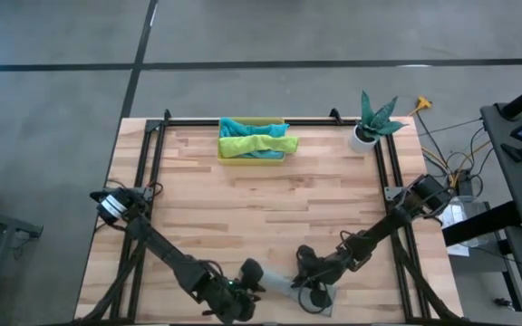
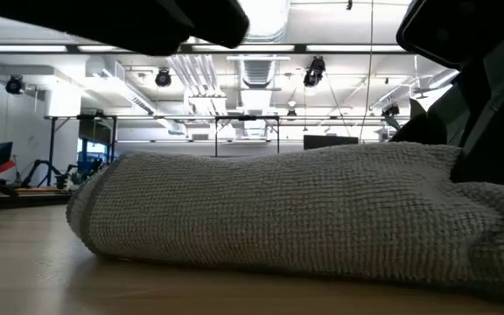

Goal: Roll microfiber towels into tight, uniform cylinder then place into a basket
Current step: Put the rolled gray towel into the yellow bin

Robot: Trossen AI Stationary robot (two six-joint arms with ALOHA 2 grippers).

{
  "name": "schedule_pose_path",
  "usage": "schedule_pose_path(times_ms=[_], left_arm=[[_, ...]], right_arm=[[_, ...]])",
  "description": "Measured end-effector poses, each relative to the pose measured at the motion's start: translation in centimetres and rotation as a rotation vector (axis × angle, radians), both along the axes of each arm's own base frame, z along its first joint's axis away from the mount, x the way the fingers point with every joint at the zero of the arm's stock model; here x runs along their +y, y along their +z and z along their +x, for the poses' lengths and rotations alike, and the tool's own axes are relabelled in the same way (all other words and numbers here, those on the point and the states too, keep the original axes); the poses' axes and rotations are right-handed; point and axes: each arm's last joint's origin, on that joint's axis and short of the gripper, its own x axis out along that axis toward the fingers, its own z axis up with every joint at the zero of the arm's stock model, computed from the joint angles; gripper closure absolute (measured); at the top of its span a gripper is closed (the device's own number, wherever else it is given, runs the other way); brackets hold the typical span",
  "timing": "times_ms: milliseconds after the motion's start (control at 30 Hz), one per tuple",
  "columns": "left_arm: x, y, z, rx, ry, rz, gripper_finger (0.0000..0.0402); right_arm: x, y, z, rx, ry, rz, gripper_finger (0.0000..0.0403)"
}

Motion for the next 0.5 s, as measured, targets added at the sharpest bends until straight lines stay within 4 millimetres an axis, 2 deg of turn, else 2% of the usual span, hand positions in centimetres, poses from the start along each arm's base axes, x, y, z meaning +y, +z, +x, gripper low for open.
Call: schedule_pose_path(times_ms=[167, 267, 367, 500], left_arm=[[0.6, -0.1, 0.5, -0.002, 0.044, -0.010, 0.0176], [0.8, -1.1, 1.1, 0.017, 0.064, 0.001, 0.0132], [0.6, -2.9, 2.3, 0.052, 0.061, 0.017, 0.0107], [-0.2, -5.0, 3.7, 0.122, 0.082, 0.114, 0.0101]], right_arm=[[0.0, 0.0, 0.0, 0.000, 0.001, -0.003, 0.0394], [0.0, 0.0, 0.0, -0.001, 0.002, -0.003, 0.0394], [-0.1, 0.0, 0.1, -0.002, -0.003, 0.000, 0.0394], [-0.2, 0.1, 0.3, -0.004, -0.027, 0.024, 0.0394]])
